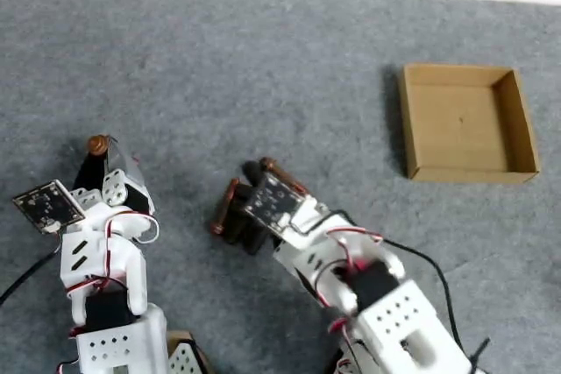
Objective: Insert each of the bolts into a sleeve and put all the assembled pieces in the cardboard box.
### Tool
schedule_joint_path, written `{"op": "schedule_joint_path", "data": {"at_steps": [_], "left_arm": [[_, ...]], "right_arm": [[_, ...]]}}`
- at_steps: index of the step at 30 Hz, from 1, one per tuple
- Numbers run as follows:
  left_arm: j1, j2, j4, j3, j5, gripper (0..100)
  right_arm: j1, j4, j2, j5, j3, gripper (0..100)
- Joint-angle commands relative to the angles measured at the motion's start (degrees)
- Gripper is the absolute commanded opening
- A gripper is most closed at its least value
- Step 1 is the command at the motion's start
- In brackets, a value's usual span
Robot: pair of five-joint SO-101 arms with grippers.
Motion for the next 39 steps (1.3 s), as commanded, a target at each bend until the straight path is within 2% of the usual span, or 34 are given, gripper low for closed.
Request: {"op": "schedule_joint_path", "data": {"at_steps": [1, 4, 9, 13, 19, 22, 25, 39], "left_arm": [[-0.3, -1.0, 0.0, 1.1, 0.0, 0], [-0.3, -0.9, 0.0, 1.1, 0.0, 0], [-0.3, -0.9, 0.0, 1.1, 0.0, 0], [-0.2, -0.9, 0.0, 1.1, 0.0, 0], [-0.2, -0.9, 0.0, 1.1, -0.1, 0], [-0.2, -0.9, 0.1, 1.1, -0.1, 0], [-0.2, -0.9, 0.1, 1.1, -0.1, 0], [-0.2, -0.9, -0.1, 1.1, -0.1, 0]], "right_arm": [[0.7, -1.7, -6.5, -0.7, 2.9, 0.5], [0.5, -1.4, -7.7, -2.2, 5.1, 1.8], [0.1, -1.6, 0.7, -9.2, 3.6, 14.6], [-5.1, -1.4, 15.4, -16.4, -6.5, 15.2], [-11.6, -1.4, 45.9, -27.9, -23.0, 15.1], [-13.0, -1.4, 58.3, -37.0, -30.1, 15.1], [-14.4, -1.3, 64.1, -45.2, -35.6, 15.1], [-5.8, -1.6, 65.2, -47.2, -39.1, 14.9]]}}
